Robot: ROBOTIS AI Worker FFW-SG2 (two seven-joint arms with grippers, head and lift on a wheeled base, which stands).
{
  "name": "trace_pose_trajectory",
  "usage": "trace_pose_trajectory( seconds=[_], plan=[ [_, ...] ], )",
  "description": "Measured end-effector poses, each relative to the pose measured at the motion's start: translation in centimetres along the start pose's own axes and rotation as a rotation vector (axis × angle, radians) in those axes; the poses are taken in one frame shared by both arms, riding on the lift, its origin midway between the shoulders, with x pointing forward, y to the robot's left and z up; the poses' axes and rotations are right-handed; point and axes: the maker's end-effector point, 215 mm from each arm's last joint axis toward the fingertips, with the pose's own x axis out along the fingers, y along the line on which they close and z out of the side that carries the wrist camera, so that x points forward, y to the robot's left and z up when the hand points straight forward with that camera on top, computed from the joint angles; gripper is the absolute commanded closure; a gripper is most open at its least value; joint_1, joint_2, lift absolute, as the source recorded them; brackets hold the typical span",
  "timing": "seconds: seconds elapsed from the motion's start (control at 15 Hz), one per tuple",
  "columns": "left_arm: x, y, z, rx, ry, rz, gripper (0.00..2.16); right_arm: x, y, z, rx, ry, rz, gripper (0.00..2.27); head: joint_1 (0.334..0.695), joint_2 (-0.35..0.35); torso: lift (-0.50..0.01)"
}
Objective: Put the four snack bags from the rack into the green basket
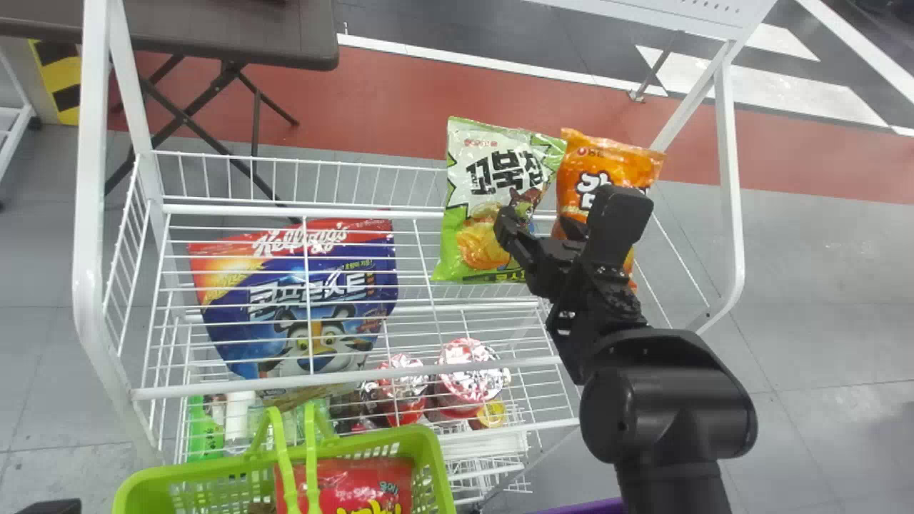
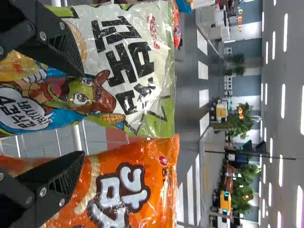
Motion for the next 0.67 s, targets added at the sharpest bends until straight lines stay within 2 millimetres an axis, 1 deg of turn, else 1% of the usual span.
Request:
trace_pose_trajectory(
  seconds=[0.07,0.13,0.27,0.47,0.67],
  plan=[
    [0.0,0.0,0.0,0.0,0.0,0.0,2.14,-0.1,0.2,-0.4,0.001,0.011,0.009,2.12,0.695,-0.35,-0.006],
    [0.0,0.0,0.0,0.0,-0.001,0.0,2.14,-0.6,0.6,-0.9,0.005,0.021,0.031,2.14,0.695,-0.35,-0.006],
    [0.0,0.0,0.0,0.001,0.0,-0.001,2.14,-1.6,1.1,-1.0,0.022,0.02,0.061,2.22,0.695,-0.35,-0.006],
    [0.2,-0.1,0.0,0.003,0.005,-0.005,2.14,-2.9,0.3,-0.4,0.058,0.006,0.081,2.22,0.695,-0.35,-0.006],
    [0.6,-0.2,0.0,0.001,0.013,-0.01,2.14,-3.6,-0.8,-0.1,0.087,-0.002,0.094,2.22,0.695,-0.35,-0.006]
  ],
)
